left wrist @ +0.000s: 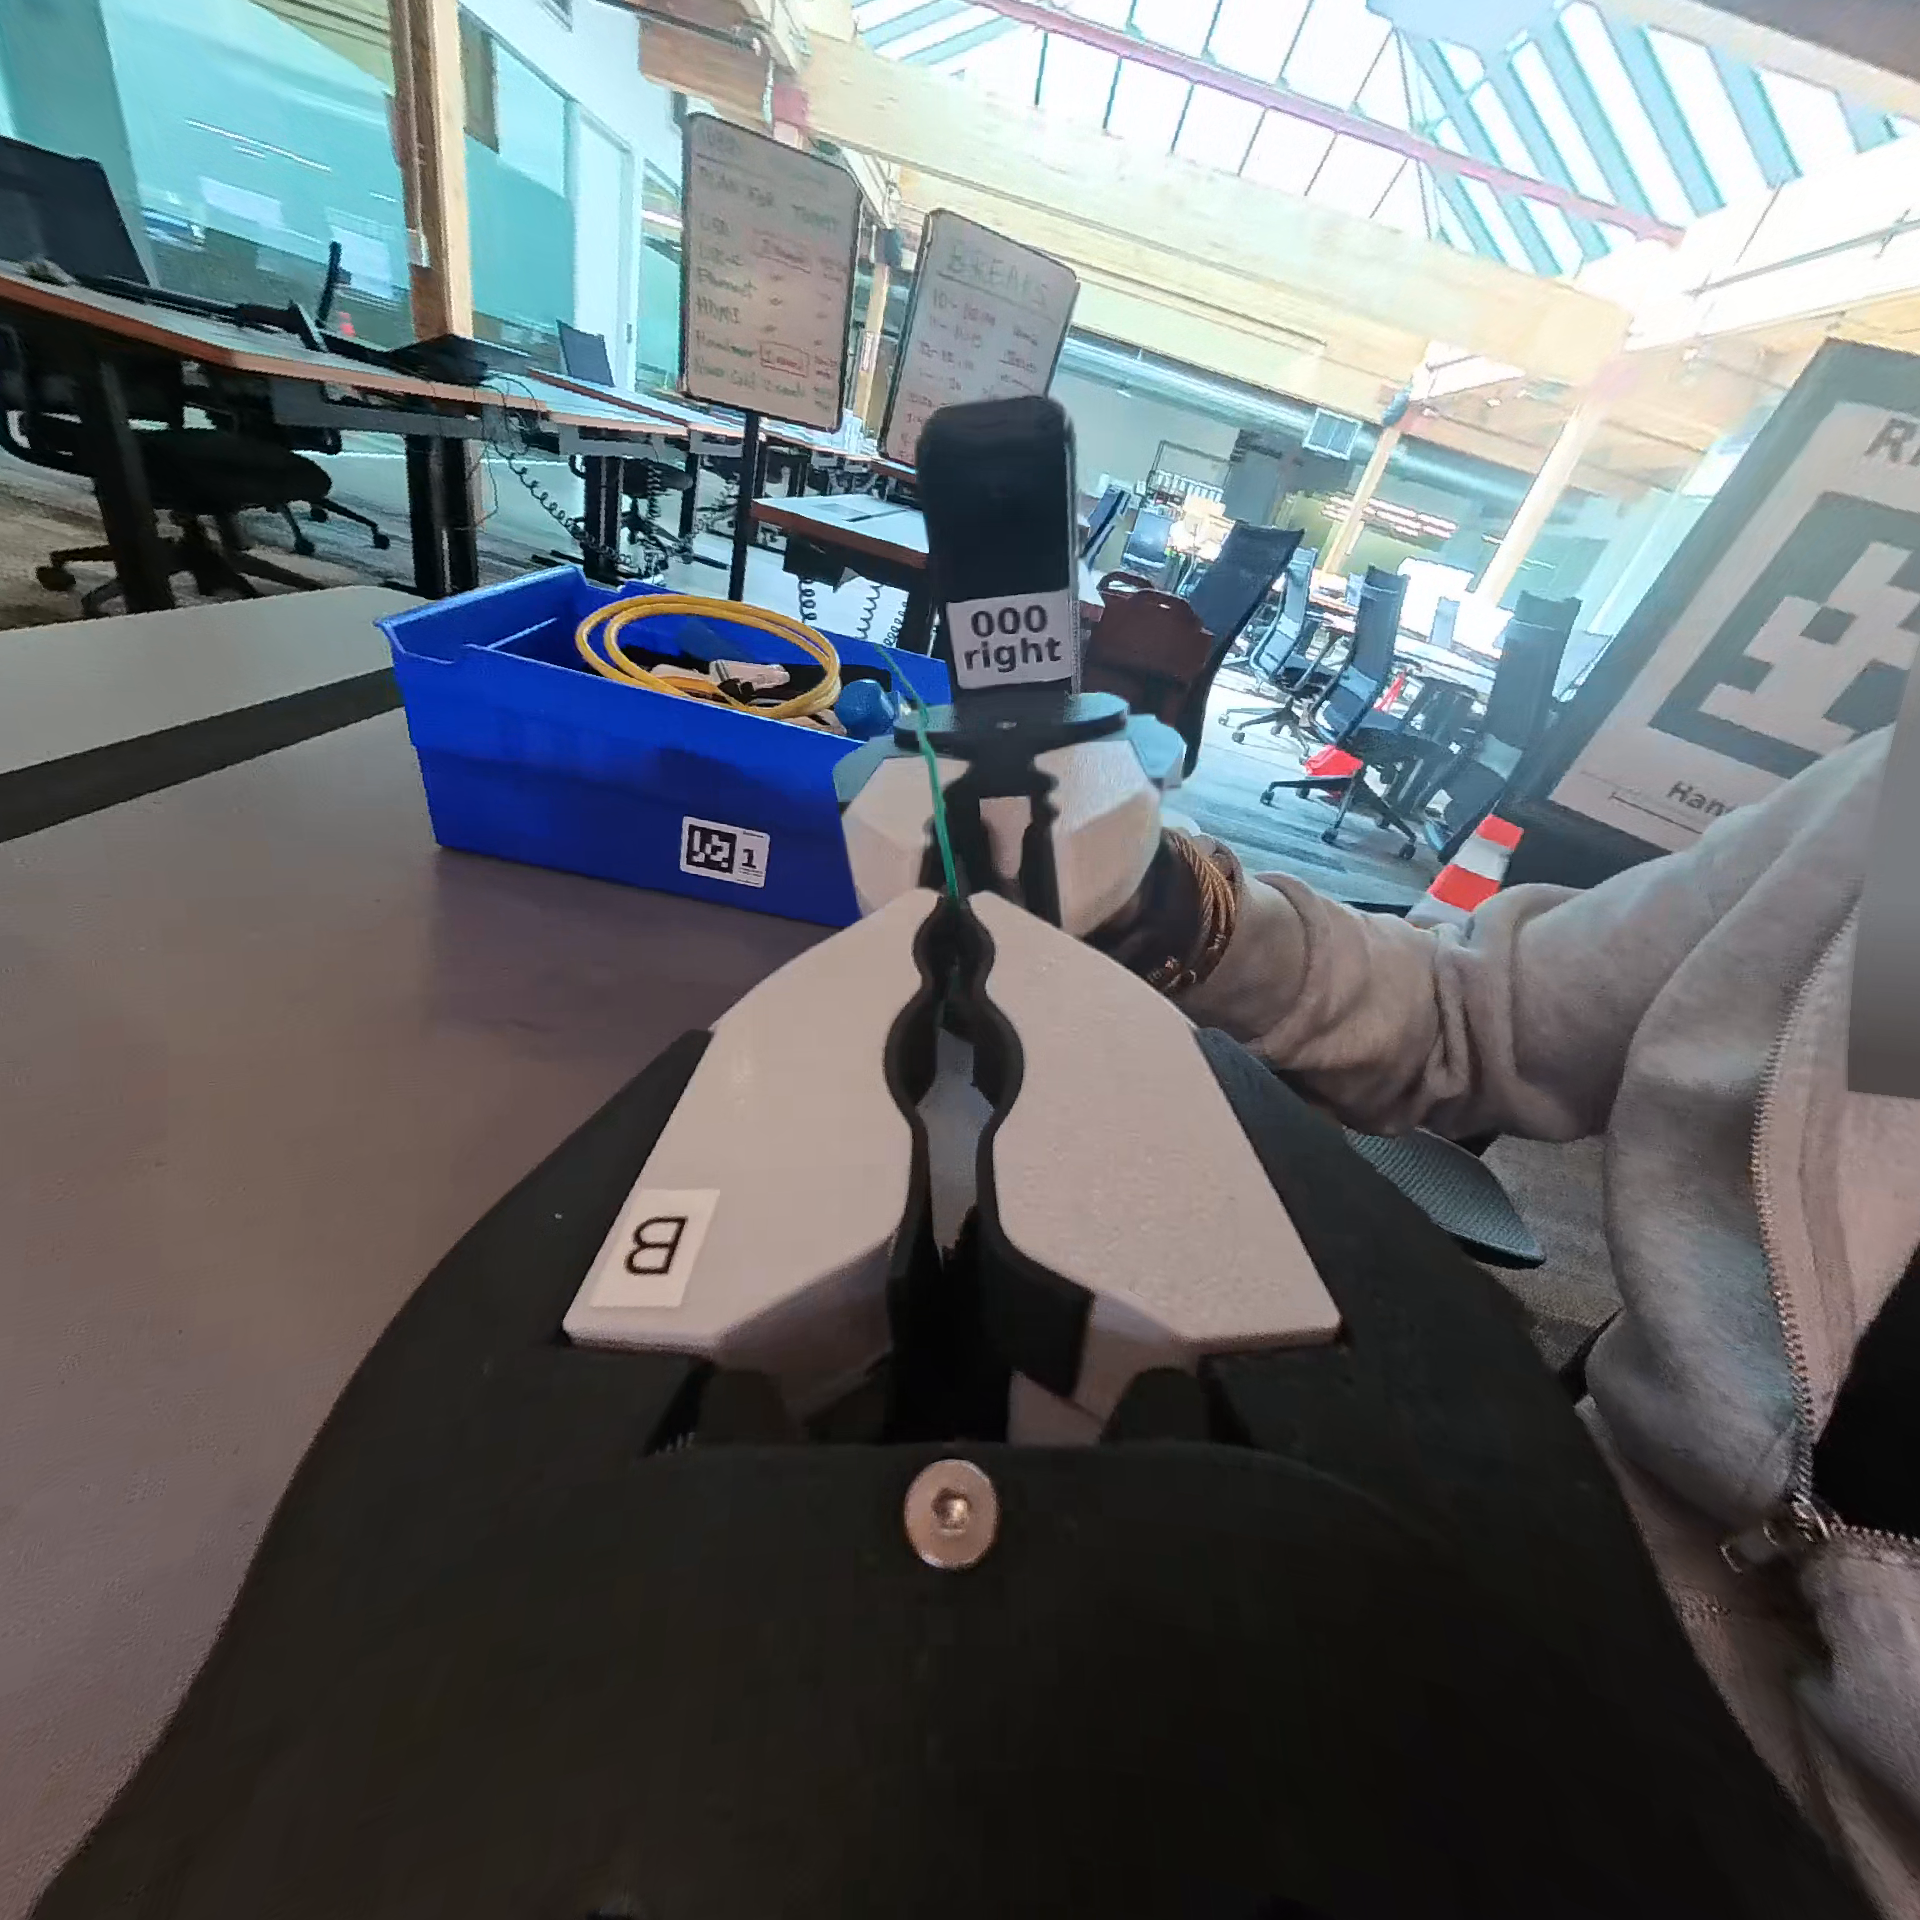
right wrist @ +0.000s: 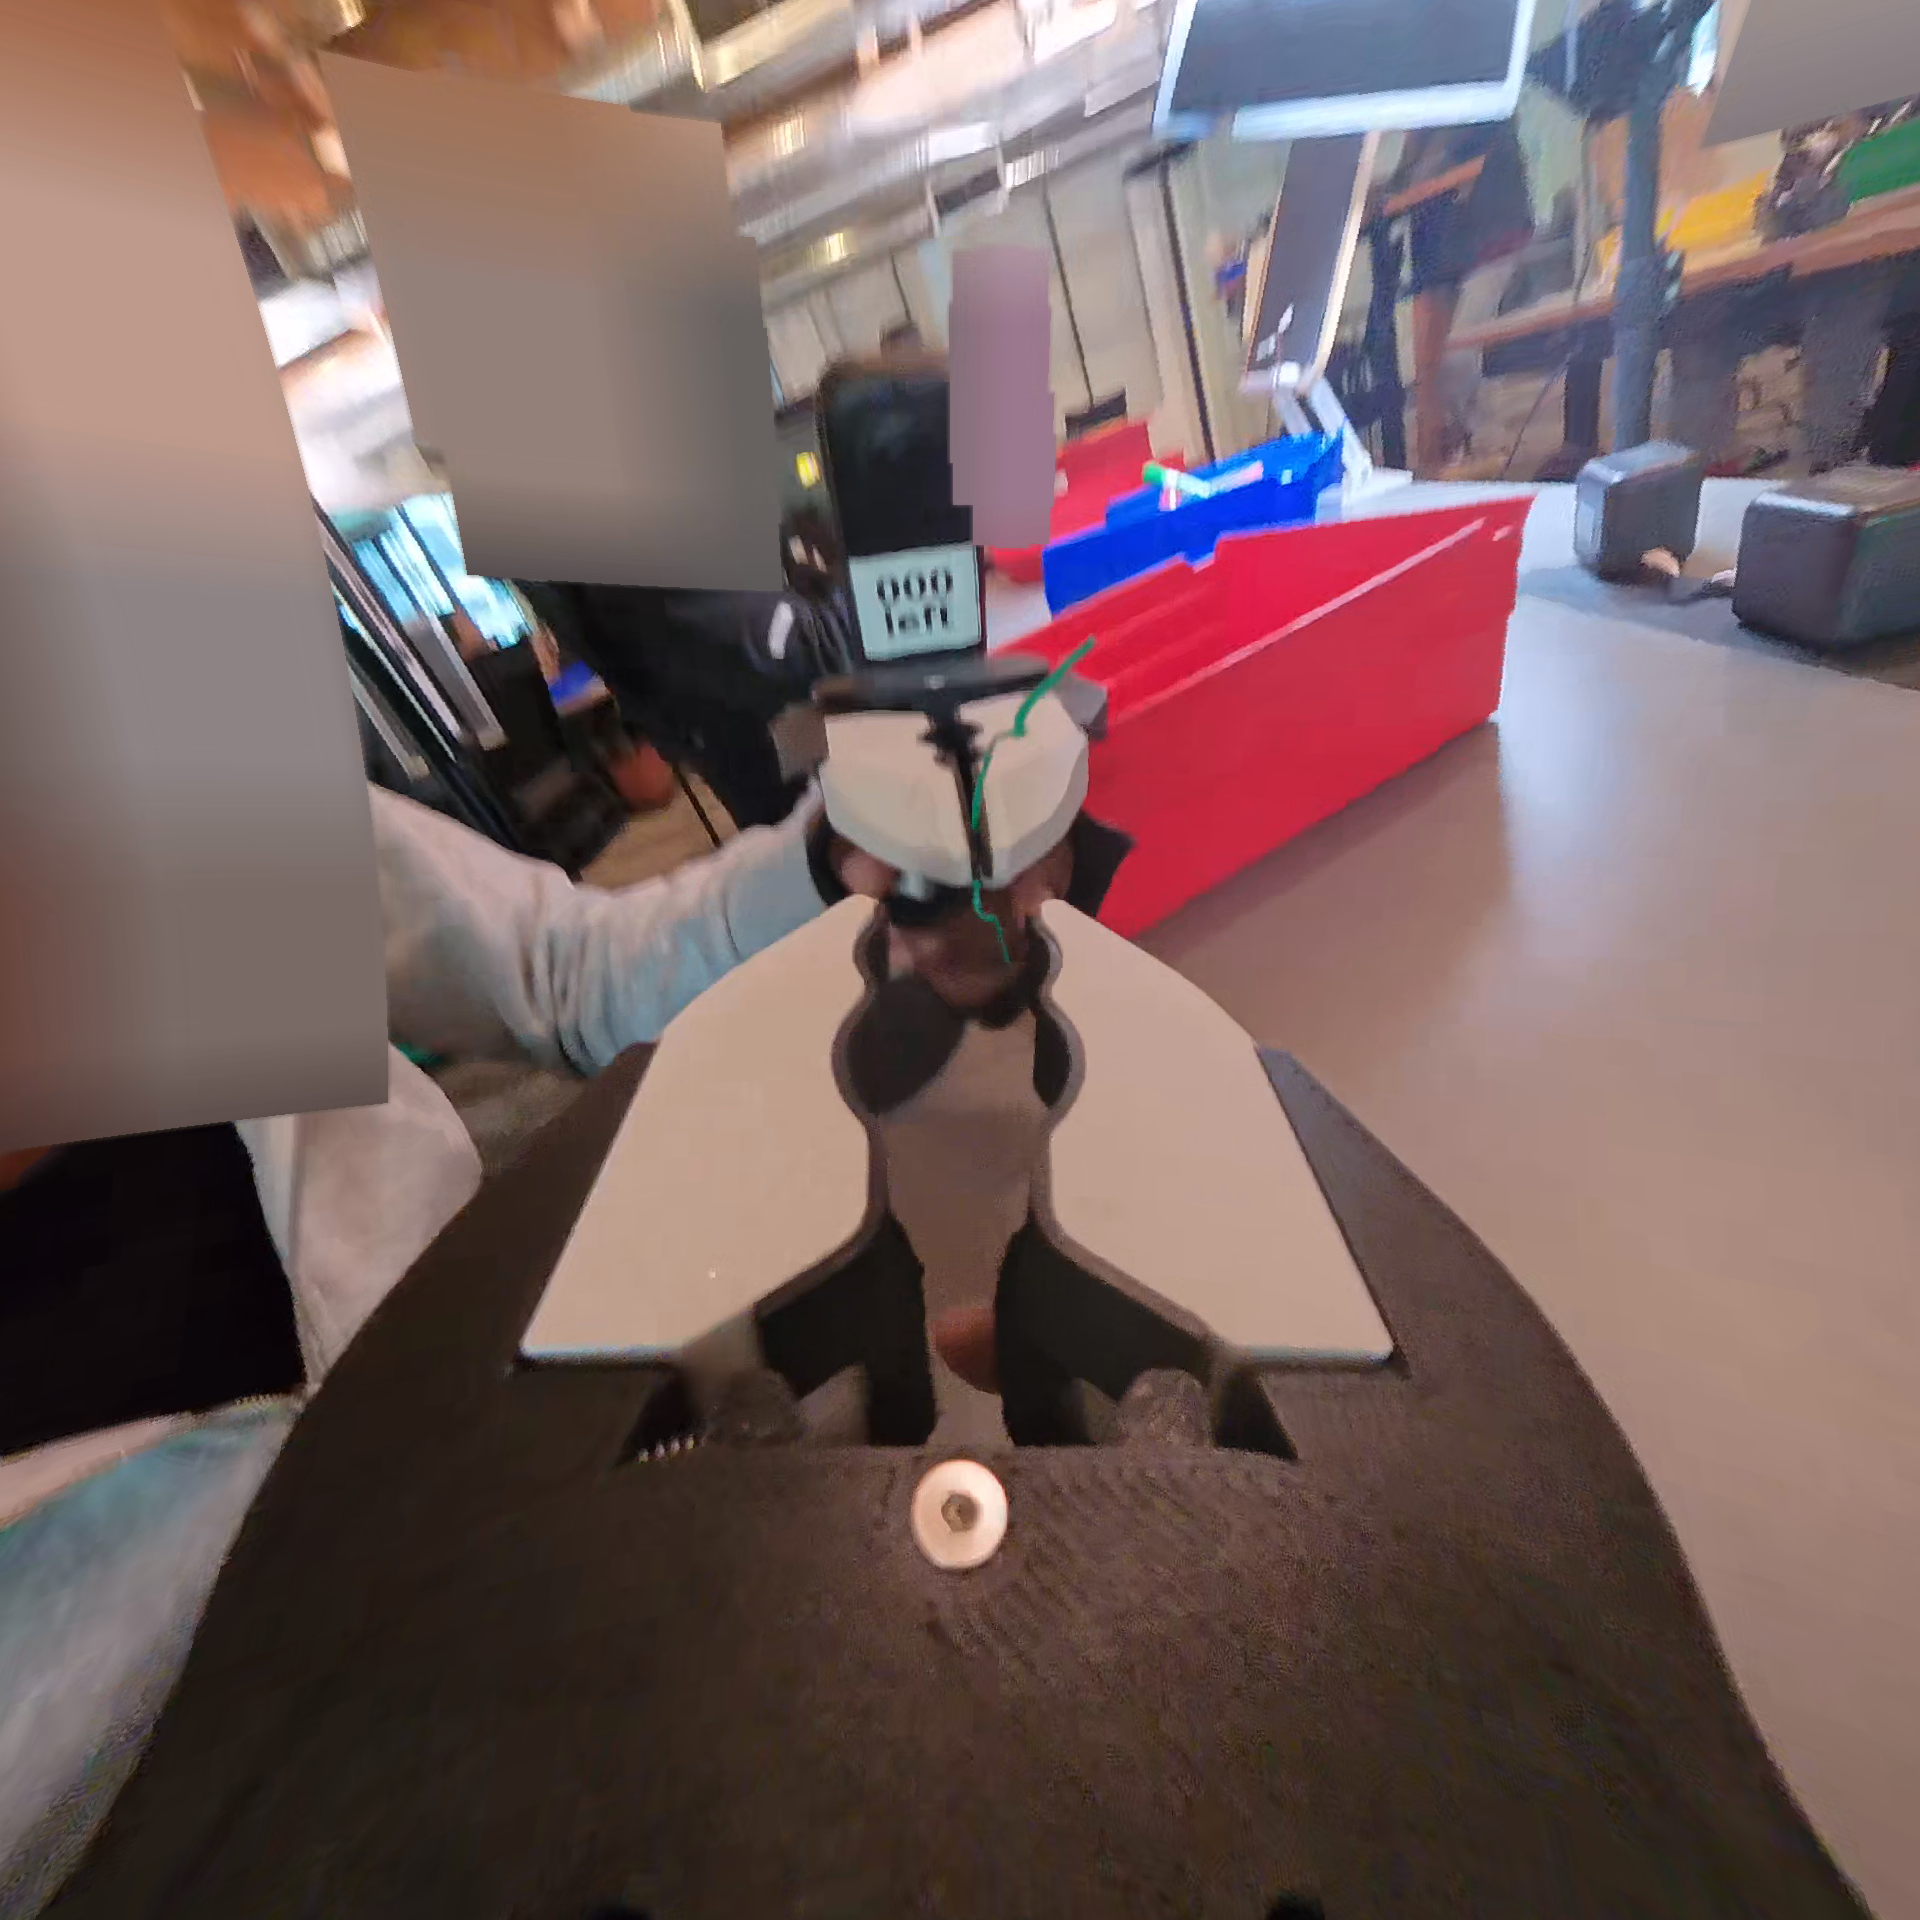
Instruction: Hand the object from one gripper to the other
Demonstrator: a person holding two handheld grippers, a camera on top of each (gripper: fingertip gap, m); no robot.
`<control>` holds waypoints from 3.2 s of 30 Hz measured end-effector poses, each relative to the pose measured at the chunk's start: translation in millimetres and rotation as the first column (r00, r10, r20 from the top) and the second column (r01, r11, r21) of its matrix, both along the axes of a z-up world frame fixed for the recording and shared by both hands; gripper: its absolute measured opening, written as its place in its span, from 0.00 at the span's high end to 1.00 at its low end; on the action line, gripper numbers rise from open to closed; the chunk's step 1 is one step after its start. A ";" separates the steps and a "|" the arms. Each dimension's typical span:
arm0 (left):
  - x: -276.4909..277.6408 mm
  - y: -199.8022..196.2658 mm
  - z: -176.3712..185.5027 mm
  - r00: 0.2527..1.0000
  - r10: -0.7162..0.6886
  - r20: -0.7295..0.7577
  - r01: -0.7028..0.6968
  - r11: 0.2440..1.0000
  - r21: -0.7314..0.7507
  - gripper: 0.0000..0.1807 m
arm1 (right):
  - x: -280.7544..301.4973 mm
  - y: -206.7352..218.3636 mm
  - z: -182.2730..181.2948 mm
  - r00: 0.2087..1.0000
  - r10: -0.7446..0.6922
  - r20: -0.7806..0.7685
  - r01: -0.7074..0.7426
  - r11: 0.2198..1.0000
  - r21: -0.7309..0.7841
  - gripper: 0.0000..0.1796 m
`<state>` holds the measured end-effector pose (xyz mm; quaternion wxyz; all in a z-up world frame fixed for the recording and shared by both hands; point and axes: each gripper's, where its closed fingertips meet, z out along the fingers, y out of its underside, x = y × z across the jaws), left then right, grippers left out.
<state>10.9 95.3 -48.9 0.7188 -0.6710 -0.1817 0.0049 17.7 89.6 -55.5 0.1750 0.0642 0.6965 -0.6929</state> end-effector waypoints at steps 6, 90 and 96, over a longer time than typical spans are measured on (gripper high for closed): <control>6.9 11.0 -7.1 0.999 -0.043 0.011 0.043 0.999 -0.017 1.00 | -3.8 -5.2 9.8 0.996 -0.044 0.078 0.050 0.996 -0.073 0.89; 6.6 8.6 -12.8 0.999 -0.022 -0.033 0.019 0.995 -0.094 1.00 | 10.7 -5.3 -30.5 0.995 0.048 0.084 -0.062 0.983 0.175 1.00; -0.7 0.9 -5.1 0.993 -0.020 0.118 0.016 0.999 0.028 1.00 | -0.6 -1.5 -10.5 0.997 -0.010 0.074 0.005 0.998 0.061 0.88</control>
